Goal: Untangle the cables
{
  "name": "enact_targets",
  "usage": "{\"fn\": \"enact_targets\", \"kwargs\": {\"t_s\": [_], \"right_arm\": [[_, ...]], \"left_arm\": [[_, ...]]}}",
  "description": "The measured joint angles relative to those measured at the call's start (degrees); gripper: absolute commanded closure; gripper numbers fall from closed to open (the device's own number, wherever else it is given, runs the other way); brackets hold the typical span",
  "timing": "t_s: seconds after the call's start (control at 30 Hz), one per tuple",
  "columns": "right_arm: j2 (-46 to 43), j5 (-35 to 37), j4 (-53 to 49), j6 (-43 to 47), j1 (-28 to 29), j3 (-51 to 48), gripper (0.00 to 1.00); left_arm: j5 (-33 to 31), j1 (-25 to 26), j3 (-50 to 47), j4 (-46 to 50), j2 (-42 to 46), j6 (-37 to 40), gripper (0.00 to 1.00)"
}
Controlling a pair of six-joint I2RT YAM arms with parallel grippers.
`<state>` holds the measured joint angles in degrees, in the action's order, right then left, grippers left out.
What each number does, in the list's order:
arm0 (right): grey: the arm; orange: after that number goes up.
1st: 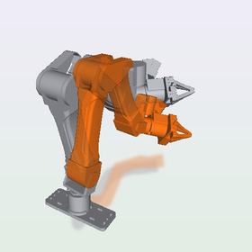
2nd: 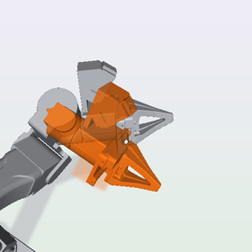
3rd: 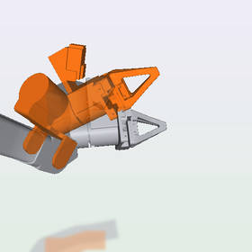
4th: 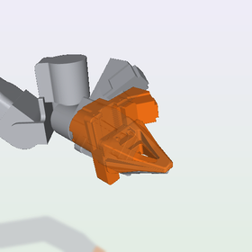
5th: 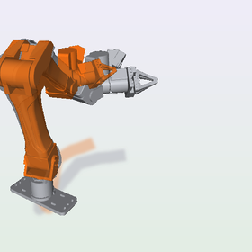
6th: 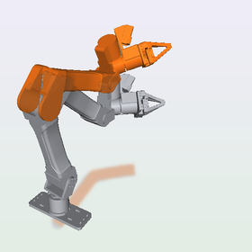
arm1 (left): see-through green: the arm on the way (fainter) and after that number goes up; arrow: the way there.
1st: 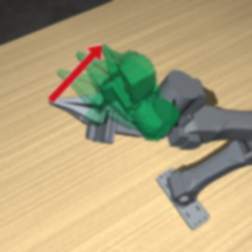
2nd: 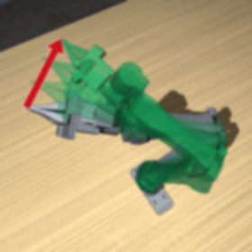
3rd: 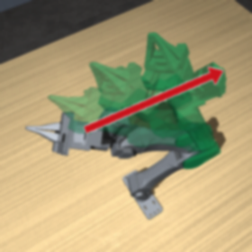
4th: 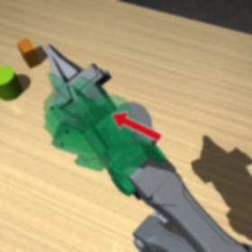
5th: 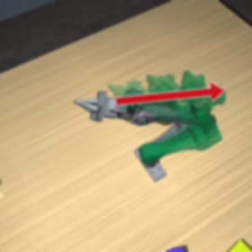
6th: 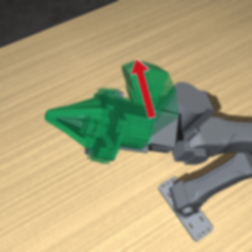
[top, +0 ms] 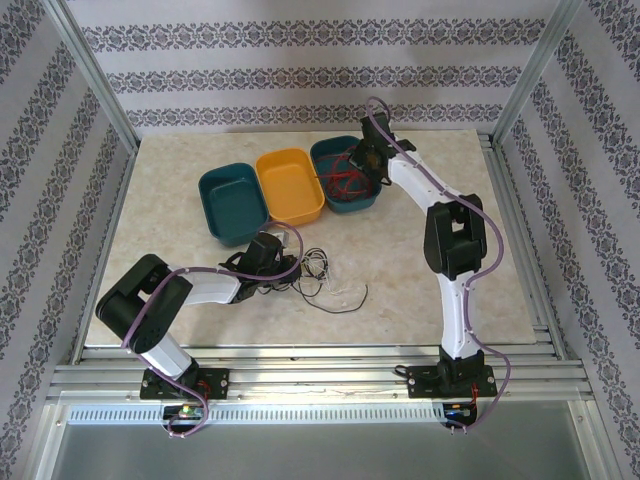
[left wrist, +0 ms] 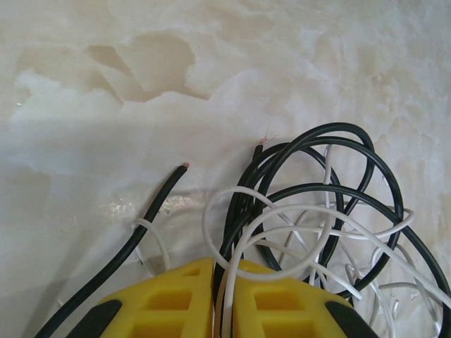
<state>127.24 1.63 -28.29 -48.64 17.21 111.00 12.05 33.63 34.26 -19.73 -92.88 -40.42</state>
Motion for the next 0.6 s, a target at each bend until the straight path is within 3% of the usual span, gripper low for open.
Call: {"fn": "enact_targets", "kwargs": {"t_s": [0.3,0.6], "right_arm": [[6.7,-0.2,-3.2,14.5,-0.1,10.3,1.0],[7.4,3.2,-5.7,23.7,-0.1,13.0,1.0]], "left_arm": [[0.0,0.0,0.2,0.0,-0.1,-0.2,0.87],[0.6,0.0,1.4,0.0,-1.7,-0.2,0.87]]}}
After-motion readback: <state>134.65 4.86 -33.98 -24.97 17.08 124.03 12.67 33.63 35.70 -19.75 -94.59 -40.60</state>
